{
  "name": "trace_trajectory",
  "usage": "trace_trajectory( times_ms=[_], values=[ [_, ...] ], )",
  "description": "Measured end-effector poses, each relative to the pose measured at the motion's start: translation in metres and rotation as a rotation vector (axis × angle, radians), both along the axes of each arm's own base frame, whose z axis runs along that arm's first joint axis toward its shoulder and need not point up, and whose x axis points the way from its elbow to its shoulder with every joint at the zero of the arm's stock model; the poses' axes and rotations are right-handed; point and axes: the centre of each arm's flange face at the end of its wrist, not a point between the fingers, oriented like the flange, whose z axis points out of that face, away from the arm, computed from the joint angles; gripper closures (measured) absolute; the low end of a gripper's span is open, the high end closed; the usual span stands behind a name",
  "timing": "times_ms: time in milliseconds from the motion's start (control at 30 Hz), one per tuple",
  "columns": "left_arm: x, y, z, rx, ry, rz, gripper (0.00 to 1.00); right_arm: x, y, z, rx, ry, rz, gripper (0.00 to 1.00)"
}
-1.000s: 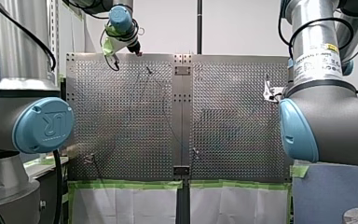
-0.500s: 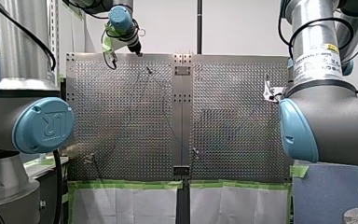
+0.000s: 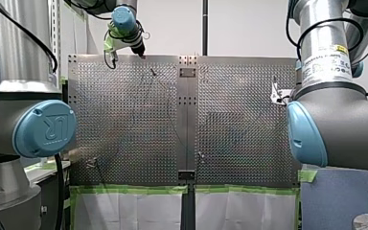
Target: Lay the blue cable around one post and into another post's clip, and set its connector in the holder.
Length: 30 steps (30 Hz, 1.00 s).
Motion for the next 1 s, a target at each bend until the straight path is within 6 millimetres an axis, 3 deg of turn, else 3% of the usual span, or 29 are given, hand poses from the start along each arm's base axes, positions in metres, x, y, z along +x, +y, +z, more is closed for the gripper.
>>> trace_trajectory(
  times_ms=[1000],
  values=[
    [-0.0002, -0.001, -0.0002, 0.244, -0.005, -0.02, 0.0, 0.0, 0.0, 0.0, 0.0, 0.0, 0.0, 0.0]
  ],
)
